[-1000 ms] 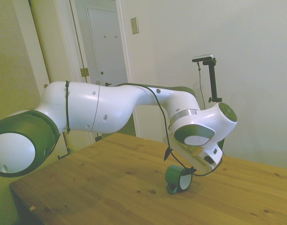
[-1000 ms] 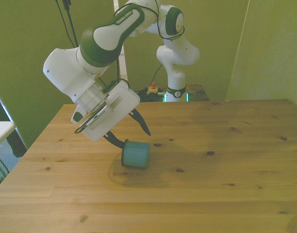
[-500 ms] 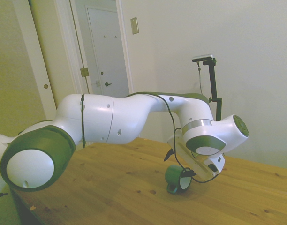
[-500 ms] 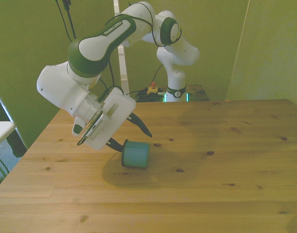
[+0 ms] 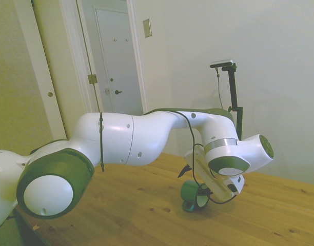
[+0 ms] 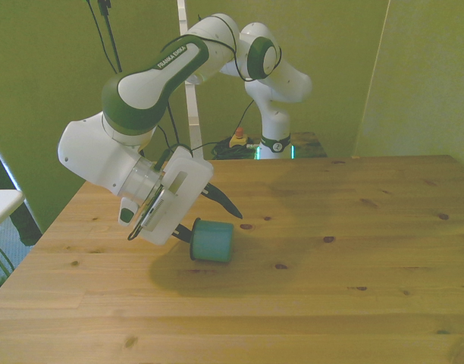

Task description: Flip the mug upright

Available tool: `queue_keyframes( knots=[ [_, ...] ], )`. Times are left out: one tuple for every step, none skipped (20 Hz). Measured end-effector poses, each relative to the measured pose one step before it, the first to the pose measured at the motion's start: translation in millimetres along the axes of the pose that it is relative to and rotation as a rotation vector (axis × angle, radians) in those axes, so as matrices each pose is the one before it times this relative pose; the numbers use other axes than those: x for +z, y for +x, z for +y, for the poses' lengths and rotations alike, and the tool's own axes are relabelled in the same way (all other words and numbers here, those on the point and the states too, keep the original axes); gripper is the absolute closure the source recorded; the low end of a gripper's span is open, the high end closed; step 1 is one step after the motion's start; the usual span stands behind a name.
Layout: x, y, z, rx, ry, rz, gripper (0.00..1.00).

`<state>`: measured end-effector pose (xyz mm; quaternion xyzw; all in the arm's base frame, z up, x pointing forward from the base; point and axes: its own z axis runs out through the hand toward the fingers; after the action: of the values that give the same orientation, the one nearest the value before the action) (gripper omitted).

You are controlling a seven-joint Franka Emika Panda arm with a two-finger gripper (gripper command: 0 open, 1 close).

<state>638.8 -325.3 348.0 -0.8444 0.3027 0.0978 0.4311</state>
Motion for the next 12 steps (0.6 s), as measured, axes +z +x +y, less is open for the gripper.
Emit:
queue_keyframes(
  knots=[
    [0.82,-0.06,-0.82,-0.00153,0.00105,-0.00171,1.0],
    [1.08,-0.08,-1.08,-0.00195,0.00106,-0.00207,1.0],
    [1.12,-0.11,-1.12,-0.00179,0.001,-0.00263,1.0],
    [1.09,-0.06,-0.96,-0.00103,0.00078,-0.00234,1.0],
    [0.98,-0.01,-0.89,-0.00086,0.00063,-0.00182,1.0],
    [0.37,-0.01,-0.67,-0.00062,0.00019,-0.00063,1.0],
    [0.16,0.03,-0.49,-0.00042,0.00003,-0.00013,1.0],
    [-0.1,0.05,-0.35,0.00005,-0.00005,0.00036,1.0],
    [-0.15,0.13,-0.24,0.00096,-0.00016,0.00051,1.0],
    [-0.01,0.28,-0.07,0.00095,-0.00018,0.00036,1.0],
    [0.09,0.5,0.03,0.00064,-0.00025,0.00032,1.0],
    [0.43,0.54,0.15,0.00066,-0.00026,-0.0003,1.0]
  ],
)
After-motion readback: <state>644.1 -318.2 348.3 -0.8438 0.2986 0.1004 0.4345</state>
